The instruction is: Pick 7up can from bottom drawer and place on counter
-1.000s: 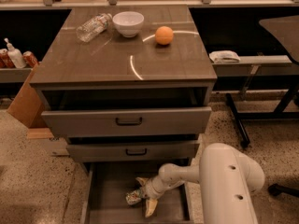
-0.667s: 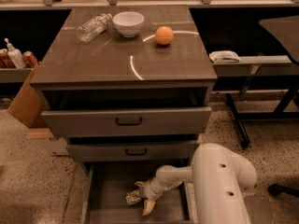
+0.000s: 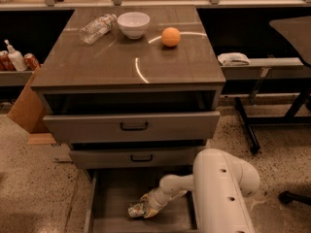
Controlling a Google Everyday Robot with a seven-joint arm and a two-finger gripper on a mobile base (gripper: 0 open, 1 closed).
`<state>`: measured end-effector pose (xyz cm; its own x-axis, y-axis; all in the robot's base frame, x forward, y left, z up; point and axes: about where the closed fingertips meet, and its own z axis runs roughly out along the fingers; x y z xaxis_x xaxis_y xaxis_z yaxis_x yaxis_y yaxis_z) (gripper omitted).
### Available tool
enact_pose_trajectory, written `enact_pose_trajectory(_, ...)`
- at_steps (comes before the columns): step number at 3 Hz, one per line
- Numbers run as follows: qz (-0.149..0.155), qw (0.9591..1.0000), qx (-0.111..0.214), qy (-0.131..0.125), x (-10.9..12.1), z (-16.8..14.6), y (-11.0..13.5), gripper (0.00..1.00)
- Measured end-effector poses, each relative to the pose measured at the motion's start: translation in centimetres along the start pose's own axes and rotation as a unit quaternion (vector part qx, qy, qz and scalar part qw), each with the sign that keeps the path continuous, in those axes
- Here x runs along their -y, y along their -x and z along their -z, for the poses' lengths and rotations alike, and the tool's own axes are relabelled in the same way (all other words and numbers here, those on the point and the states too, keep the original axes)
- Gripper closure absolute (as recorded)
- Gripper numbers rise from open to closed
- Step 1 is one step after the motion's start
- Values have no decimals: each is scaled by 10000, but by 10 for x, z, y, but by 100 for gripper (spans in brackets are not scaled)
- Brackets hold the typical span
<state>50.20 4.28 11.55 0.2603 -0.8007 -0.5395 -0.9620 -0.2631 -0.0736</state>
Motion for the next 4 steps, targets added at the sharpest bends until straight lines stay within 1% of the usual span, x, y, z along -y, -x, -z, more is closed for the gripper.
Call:
enact_pose_trajectory(1,106,9988,99,-465,8,38,15,85)
enact_pose_trajectory(2,299,9950,364,-882,-13,121,43,100)
enact_pose_trajectory(3,438,9902,618,-1177,-35,202,53,100)
enact_pose_trajectory(4,333,9905,586,-1199,-37,198,45,100)
